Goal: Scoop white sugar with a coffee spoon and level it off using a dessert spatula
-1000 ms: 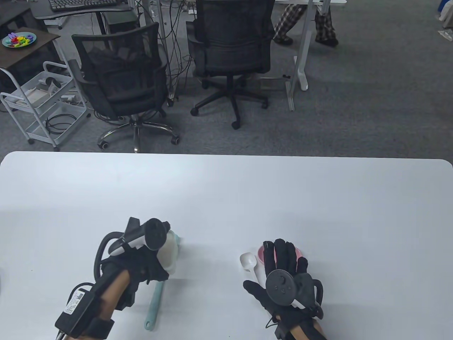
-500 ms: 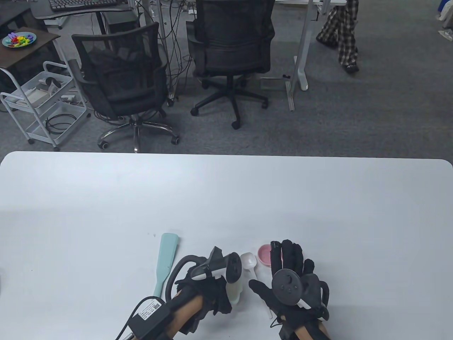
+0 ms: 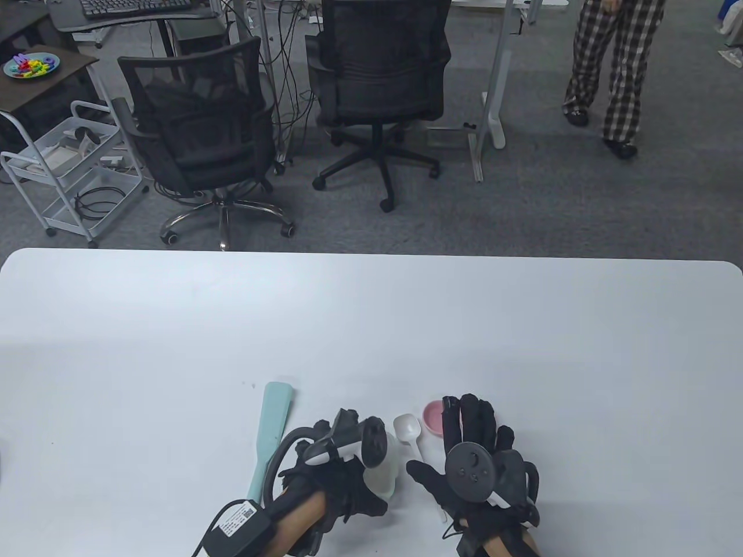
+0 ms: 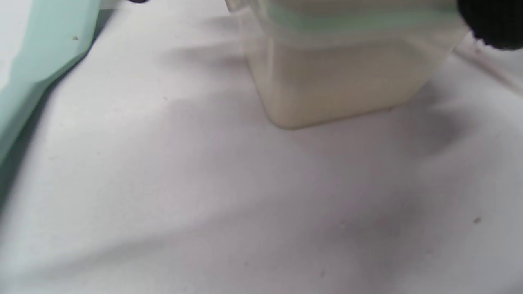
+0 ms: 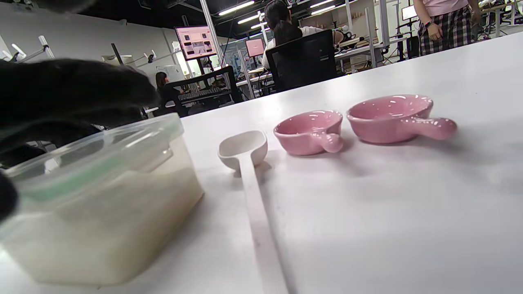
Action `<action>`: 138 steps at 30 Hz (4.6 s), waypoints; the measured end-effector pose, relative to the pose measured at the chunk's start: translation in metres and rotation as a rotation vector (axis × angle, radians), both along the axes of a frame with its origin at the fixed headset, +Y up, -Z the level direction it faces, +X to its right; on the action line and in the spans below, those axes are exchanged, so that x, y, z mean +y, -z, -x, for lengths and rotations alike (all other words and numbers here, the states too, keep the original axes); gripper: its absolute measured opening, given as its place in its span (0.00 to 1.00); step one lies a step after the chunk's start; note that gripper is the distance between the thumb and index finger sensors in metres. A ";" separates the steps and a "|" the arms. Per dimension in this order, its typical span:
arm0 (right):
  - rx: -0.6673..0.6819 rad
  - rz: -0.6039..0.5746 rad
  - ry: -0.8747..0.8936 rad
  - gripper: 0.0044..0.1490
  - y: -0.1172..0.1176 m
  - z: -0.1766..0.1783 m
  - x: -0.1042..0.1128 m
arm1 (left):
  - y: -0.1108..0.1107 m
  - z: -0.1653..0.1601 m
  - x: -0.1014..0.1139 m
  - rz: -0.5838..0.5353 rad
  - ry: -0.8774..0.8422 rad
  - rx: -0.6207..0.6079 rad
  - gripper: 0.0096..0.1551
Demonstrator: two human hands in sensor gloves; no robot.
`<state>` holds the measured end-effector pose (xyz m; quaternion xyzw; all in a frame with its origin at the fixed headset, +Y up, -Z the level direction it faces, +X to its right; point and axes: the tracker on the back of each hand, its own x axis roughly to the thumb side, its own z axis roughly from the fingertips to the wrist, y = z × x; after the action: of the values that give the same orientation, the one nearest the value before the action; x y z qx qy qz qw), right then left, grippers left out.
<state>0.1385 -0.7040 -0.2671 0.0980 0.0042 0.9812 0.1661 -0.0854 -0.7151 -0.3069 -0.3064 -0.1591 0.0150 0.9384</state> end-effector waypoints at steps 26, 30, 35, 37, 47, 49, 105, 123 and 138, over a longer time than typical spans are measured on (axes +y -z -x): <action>-0.092 0.260 0.383 0.51 0.023 0.005 -0.021 | 0.009 0.102 0.003 -0.121 -0.534 0.486 0.49; -0.079 0.332 0.365 0.48 0.028 0.019 -0.030 | 0.011 0.085 -0.011 -0.012 -0.485 0.462 0.41; -0.068 0.416 0.409 0.45 0.031 0.024 -0.045 | 0.010 0.072 -0.018 0.027 -0.415 0.444 0.36; -0.064 0.448 0.429 0.44 0.032 0.027 -0.051 | 0.010 0.070 -0.019 0.038 -0.410 0.435 0.35; -0.092 0.470 0.568 0.38 0.033 0.027 -0.059 | 0.013 0.067 -0.029 0.099 -0.394 0.414 0.35; -0.107 0.494 0.616 0.38 0.033 0.025 -0.062 | 0.014 0.067 -0.030 0.126 -0.396 0.413 0.35; -0.055 -0.076 -0.019 0.69 -0.009 0.006 0.011 | 0.000 -0.007 -0.021 -0.210 -0.128 -0.209 0.72; -0.070 -0.058 -0.013 0.69 -0.008 0.002 0.013 | 0.035 0.149 0.018 -0.375 -0.029 0.222 0.69; -0.069 -0.022 -0.044 0.70 -0.006 0.005 0.009 | 0.042 0.252 -0.046 -0.179 -0.066 0.475 0.69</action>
<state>0.1337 -0.6948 -0.2609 0.0656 -0.0101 0.9874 0.1435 -0.3373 -0.7606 -0.3490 -0.2044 0.0553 0.1031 0.9719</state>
